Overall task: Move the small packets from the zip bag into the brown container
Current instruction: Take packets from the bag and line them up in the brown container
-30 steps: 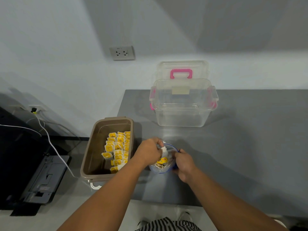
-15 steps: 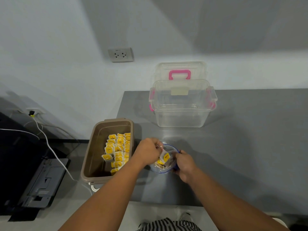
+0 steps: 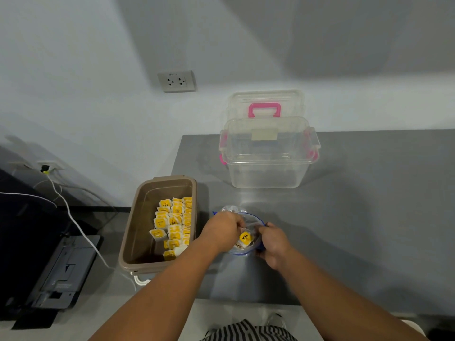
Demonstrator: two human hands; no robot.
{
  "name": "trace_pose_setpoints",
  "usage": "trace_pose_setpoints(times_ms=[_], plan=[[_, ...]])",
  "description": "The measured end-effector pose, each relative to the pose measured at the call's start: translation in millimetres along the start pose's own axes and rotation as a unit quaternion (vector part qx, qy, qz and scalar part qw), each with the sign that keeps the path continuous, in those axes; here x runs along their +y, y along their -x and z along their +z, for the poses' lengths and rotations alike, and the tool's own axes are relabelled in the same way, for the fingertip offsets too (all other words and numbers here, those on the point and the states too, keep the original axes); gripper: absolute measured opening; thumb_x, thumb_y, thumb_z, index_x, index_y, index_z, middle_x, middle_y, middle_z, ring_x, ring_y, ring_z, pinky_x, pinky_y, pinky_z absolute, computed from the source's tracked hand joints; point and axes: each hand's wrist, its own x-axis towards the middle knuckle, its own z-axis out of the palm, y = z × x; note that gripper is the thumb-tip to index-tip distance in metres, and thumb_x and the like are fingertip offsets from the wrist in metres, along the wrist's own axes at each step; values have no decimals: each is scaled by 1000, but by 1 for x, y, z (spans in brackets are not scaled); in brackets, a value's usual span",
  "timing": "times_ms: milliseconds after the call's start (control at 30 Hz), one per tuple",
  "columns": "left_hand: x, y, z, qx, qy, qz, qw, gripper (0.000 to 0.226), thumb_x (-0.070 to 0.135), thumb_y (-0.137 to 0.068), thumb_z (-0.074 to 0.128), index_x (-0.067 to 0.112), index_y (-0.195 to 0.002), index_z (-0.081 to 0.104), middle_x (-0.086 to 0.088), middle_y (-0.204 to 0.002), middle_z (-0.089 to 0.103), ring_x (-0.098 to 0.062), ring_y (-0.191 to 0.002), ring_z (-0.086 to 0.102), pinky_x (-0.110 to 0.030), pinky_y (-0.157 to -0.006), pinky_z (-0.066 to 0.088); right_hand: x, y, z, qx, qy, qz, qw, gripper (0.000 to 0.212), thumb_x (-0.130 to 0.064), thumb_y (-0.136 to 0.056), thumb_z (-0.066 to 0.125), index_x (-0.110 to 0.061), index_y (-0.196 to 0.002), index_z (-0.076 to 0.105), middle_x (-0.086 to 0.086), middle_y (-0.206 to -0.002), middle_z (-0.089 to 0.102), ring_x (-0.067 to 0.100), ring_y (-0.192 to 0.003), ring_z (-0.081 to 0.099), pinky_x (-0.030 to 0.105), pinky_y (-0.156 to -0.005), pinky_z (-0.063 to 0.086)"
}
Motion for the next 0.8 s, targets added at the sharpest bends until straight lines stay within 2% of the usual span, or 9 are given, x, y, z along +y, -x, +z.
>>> trace_pose_setpoints(times_ms=[200, 333, 500, 667, 800], plan=[[0, -1, -4, -86, -14, 53, 995, 36, 25, -94, 62, 40, -127, 61, 2, -125, 65, -20, -107, 63, -38, -92, 55, -1, -1, -1, 2, -5, 5, 1000, 13, -8, -99, 47, -16, -94, 56, 11, -83, 65, 23, -64, 57, 29, -56, 46], [3, 0, -5, -100, -67, 97, 988, 39, 23, -92, 63, 34, -130, 59, 2, -126, 64, -21, -111, 61, -36, -94, 53, -1, -3, -2, 1, -12, 15, 1000, 12, -9, -99, 47, -18, -94, 55, 12, -87, 66, 26, -70, 58, 31, -59, 47], [6, -1, -9, -94, -100, 102, 985, 30, 24, -90, 65, 28, -120, 65, 0, -116, 67, -21, -101, 63, -37, -87, 55, 0, -4, -3, 7, -2, 17, 1000, 14, -7, -97, 47, -15, -94, 58, 12, -80, 66, 26, -69, 55, 30, -56, 47], [1, 0, -16, -18, -56, 83, 995, 20, 30, -86, 67, 25, -105, 72, 0, -101, 70, -20, -91, 65, -35, -79, 56, -4, -4, -2, 6, 9, 2, 1000, 13, -7, -99, 48, -14, -92, 56, 12, -82, 66, 26, -69, 61, 33, -58, 51], [0, 2, -25, 65, 14, 83, 994, 16, 30, -87, 71, 22, -99, 75, 1, -98, 70, -15, -88, 64, -25, -77, 51, -7, -5, 2, 14, 24, -15, 999, 9, -7, -99, 50, -11, -93, 56, 15, -86, 66, 27, -71, 62, 33, -58, 51]])
